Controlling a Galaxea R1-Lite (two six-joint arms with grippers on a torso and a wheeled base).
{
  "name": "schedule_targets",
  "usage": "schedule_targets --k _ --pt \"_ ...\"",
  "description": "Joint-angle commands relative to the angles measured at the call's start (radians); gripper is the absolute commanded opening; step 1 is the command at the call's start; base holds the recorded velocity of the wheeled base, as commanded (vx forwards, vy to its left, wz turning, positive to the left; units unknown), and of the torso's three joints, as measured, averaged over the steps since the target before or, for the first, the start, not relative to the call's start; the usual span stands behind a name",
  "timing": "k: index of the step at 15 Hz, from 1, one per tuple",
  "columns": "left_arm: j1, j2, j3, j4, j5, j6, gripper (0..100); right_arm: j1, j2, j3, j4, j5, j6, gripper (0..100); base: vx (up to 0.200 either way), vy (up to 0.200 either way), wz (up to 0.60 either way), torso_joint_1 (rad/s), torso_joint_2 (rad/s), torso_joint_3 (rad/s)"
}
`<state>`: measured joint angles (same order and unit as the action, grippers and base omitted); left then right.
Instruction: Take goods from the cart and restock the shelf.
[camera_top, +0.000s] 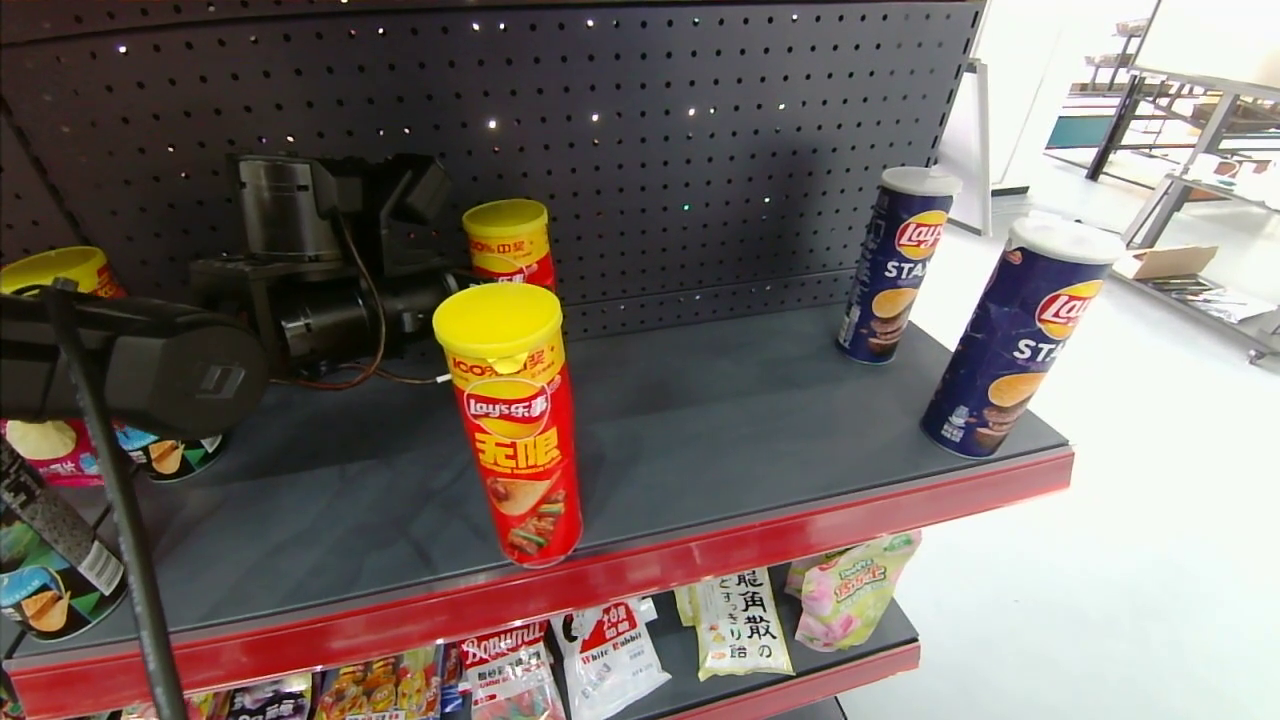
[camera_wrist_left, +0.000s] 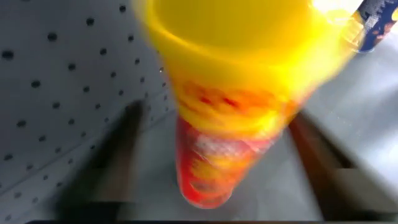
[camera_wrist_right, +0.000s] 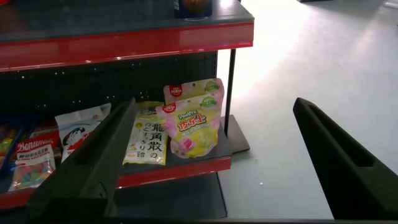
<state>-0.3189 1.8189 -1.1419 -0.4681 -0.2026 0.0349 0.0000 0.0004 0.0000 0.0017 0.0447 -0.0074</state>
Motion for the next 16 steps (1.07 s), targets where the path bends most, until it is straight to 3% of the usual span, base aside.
schedule_targets --k 1,6,8,10,13,16 --pt "0.000 -0.047 0.044 0.008 0.000 0.000 100 0.000 0.000 0.000 0.000 0.000 0.000 100 0.000 0.000 0.00 0.000 0.00 0.000" --pt "0.029 -0.184 0.194 0.019 0.003 -0.001 100 0.000 0.000 0.000 0.000 0.000 0.000 100 0.000 0.000 0.00 0.000 0.00 0.000" --pt "0.052 -0.320 0.344 0.045 0.009 0.007 100 0.000 0.000 0.000 0.000 0.000 0.000 100 0.000 0.000 0.00 0.000 0.00 0.000" --pt "0.084 -0.455 0.435 0.112 0.011 0.007 100 0.000 0.000 0.000 0.000 0.000 0.000 100 0.000 0.000 0.00 0.000 0.00 0.000" --pt "0.095 -0.840 0.582 0.332 0.011 0.008 100 0.000 0.000 0.000 0.000 0.000 0.000 100 0.000 0.000 0.00 0.000 0.00 0.000" --pt "0.101 -1.328 0.646 0.700 0.020 -0.003 100 0.000 0.000 0.000 0.001 0.000 0.000 100 0.000 0.000 0.00 0.000 0.00 0.000"
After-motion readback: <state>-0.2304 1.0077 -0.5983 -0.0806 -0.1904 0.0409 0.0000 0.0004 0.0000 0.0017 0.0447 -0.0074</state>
